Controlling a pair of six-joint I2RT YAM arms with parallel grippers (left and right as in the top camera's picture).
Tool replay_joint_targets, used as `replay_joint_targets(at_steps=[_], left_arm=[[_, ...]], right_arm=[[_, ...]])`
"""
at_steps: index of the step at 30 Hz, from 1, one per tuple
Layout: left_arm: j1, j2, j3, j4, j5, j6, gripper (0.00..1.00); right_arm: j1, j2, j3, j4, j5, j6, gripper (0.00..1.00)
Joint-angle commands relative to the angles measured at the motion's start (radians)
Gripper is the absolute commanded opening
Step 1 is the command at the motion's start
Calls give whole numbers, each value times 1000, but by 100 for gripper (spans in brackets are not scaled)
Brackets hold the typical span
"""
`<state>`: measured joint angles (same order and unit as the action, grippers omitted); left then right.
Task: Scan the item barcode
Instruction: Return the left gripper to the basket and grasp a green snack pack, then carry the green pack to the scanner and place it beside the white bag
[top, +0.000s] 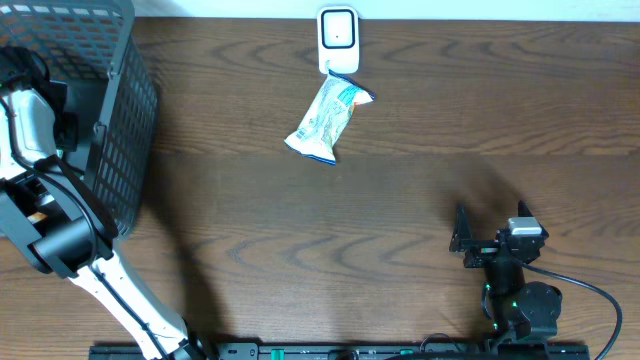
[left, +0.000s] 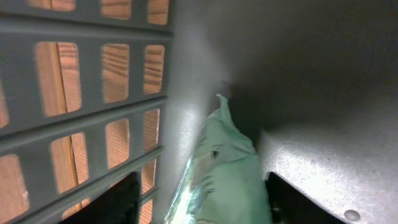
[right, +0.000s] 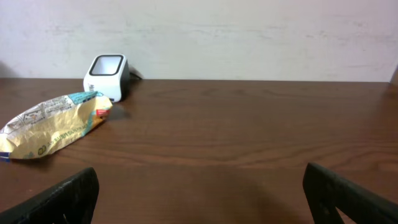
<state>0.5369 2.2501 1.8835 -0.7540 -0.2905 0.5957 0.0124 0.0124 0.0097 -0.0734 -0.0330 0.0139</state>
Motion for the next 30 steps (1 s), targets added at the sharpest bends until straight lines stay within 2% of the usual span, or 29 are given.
replay_joint_targets(at_steps=[1, 4, 8, 9, 11, 14, 17, 21, 23, 24, 26, 30], left_arm=[[18, 34, -14, -7, -6, -12, 57], [30, 50, -14, -23, -7, -13, 53], [34, 48, -14, -29, -11, -14, 35], [31, 43, -14, -31, -10, -28, 28], [27, 34, -14, -30, -10, -45, 23], [6, -13, -11, -29, -10, -87, 19], [-33, -100, -6, -21, -10, -104, 10], [-91, -243, -6, 22, -9, -106, 9], [-119, -322, -6, 77, -6, -179, 9], [-138, -386, -6, 135, 26, -267, 8], [-159, -454, -6, 198, 120, -350, 9], [-227, -596, -6, 356, 406, -591, 9]], right_arm=[[-14, -5, -4, -1, 0, 0, 99], [-14, -5, -4, -1, 0, 0, 99], [-14, -5, -4, -1, 0, 0, 99], [-14, -5, -4, -1, 0, 0, 99], [-14, -5, -4, -1, 0, 0, 99], [-14, -5, -4, -1, 0, 0, 99], [-14, -5, -3, -1, 0, 0, 99], [-14, -5, -4, -1, 0, 0, 99], [-14, -5, -3, -1, 0, 0, 99], [-14, -5, -4, -1, 0, 0, 99], [-14, -5, -4, -1, 0, 0, 99], [-14, -5, -4, -1, 0, 0, 99]])
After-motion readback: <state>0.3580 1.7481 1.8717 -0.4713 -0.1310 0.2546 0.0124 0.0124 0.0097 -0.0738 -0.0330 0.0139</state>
